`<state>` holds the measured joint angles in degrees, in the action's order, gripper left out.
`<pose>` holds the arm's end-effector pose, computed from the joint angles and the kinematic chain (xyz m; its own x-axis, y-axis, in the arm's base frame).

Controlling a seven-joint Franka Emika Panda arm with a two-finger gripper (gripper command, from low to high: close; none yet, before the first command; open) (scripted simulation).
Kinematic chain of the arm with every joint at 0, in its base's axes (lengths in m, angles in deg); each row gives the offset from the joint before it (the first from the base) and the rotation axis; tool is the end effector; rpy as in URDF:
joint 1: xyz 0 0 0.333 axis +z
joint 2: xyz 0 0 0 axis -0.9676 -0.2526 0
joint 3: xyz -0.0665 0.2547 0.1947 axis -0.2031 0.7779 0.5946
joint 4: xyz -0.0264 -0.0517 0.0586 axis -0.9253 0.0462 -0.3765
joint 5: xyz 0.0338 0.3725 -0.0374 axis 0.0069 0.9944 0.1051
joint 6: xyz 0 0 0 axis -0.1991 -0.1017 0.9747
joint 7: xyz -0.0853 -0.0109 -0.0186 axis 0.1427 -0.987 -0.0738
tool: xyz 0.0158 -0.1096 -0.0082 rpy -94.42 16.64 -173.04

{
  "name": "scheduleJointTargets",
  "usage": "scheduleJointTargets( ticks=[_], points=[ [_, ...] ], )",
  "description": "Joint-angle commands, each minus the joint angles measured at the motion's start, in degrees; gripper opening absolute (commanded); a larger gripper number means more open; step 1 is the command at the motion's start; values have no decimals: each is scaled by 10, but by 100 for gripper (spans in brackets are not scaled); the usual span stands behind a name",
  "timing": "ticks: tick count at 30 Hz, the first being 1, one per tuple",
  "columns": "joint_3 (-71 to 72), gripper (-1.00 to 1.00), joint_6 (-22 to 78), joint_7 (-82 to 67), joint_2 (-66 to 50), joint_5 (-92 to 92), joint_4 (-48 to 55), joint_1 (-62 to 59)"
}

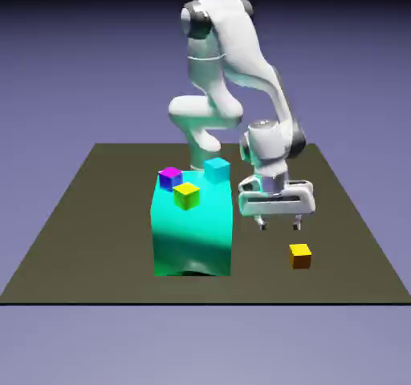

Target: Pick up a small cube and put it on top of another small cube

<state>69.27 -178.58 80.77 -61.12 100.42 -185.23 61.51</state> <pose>0.3959 0.1846 0.2498 0.2033 -0.9572 -0.2058 -0.9704 -0.1690 -0.1727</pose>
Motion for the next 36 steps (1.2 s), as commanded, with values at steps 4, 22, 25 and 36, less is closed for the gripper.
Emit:
scheduleJointTargets(
  ticks=[4, 22, 25, 36],
  points=[
    [62, 0, 0, 100, -65, 26, 12, -52],
    [104, 0, -80, 360, -302, 54, 70, -107],
    [78, -100, -101, 358, -329, 48, 80, -78],
    [141, -100, 29, 278, -199, 58, 85, -182]
  ],
)
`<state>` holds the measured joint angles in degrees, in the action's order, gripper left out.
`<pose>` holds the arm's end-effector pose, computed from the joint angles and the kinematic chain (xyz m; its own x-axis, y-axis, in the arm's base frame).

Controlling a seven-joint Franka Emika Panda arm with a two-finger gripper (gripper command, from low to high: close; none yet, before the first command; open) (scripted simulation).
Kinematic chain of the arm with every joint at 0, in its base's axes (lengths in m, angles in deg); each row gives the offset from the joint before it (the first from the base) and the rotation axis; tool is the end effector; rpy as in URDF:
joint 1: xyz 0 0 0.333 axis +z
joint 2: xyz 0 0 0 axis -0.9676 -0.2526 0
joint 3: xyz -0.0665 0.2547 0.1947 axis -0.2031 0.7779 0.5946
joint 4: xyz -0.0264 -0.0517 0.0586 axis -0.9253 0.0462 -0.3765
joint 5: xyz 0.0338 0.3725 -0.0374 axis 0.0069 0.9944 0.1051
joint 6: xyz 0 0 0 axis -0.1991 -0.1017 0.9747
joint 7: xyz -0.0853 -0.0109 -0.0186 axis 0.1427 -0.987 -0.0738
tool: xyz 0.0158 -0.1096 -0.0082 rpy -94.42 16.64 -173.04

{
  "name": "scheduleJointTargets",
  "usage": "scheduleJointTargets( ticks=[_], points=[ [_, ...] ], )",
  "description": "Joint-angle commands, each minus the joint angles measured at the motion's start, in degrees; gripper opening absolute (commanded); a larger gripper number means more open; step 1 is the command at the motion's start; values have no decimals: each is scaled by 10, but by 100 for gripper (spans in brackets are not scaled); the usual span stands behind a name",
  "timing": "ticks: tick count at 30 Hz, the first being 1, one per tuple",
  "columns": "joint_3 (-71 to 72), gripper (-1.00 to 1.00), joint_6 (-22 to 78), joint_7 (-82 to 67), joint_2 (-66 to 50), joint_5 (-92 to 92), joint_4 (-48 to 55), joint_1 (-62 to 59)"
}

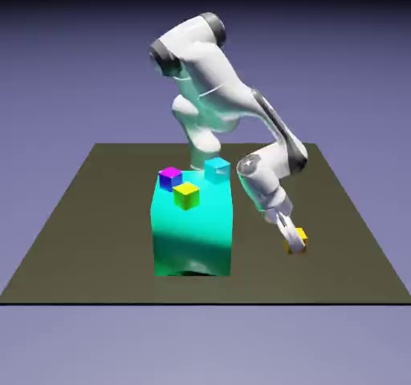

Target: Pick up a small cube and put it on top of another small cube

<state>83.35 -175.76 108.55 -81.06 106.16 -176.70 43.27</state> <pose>0.4349 0.1828 0.2056 -0.5139 -0.7523 -0.4123 -0.8576 0.4386 0.2686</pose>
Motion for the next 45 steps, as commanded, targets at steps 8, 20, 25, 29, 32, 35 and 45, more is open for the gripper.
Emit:
scheduleJointTargets(
  ticks=[8, 20, 25, 29, 32, 35, 45],
  points=[
    [-129, -100, 118, -200, 52, -36, 103, 69],
    [-329, -100, 402, -409, 232, -86, 156, 159],
    [-401, -100, 526, -464, 319, -104, 153, 189],
    [-459, -100, 626, -508, 388, -118, 150, 213],
    [-491, -100, 699, -515, 444, -125, 129, 223],
    [-506, -100, 771, -484, 506, -126, 81, 223],
    [-500, -100, 743, -455, 577, -109, -72, 229]
  ],
)
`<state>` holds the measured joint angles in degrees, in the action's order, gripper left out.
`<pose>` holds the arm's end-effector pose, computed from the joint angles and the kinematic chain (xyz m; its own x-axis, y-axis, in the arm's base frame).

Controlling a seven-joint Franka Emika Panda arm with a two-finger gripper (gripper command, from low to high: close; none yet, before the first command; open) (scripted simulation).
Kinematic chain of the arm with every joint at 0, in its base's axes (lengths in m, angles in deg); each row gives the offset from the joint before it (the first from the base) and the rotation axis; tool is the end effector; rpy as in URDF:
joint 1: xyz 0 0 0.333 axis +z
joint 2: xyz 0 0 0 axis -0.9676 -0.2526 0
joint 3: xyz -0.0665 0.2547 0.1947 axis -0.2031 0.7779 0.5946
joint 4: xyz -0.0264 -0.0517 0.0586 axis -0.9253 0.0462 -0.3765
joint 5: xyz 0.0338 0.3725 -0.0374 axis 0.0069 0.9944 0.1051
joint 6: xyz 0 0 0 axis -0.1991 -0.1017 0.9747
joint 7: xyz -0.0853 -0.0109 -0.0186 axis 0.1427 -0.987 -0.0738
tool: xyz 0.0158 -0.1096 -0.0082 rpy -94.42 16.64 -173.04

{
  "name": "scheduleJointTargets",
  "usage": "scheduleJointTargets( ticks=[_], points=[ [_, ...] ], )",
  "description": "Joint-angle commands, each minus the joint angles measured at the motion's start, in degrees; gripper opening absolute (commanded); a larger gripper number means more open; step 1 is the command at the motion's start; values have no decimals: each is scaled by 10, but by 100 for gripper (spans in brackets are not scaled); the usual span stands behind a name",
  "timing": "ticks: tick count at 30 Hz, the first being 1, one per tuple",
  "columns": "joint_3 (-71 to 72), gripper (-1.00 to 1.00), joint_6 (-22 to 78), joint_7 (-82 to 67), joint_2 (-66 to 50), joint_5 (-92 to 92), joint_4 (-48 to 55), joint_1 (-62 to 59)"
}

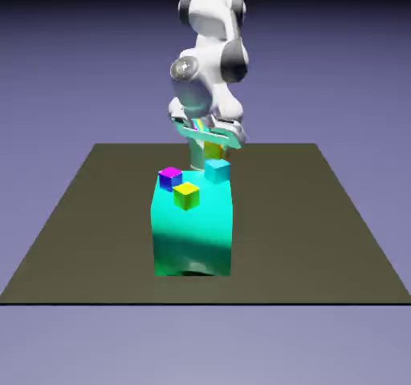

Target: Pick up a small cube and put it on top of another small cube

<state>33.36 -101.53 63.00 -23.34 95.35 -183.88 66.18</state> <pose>0.2957 0.0101 0.4062 0.1372 -0.9239 -0.3572 -0.8951 -0.2701 0.3548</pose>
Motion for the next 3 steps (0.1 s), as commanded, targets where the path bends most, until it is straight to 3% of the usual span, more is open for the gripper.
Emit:
scheduleJointTargets(
  ticks=[1, 3],
  points=[
    [0, 100, 0, 0, 0, -1, 0, 0],
    [-3, 100, 18, 2, -3, -5, 21, -2]
  ],
)
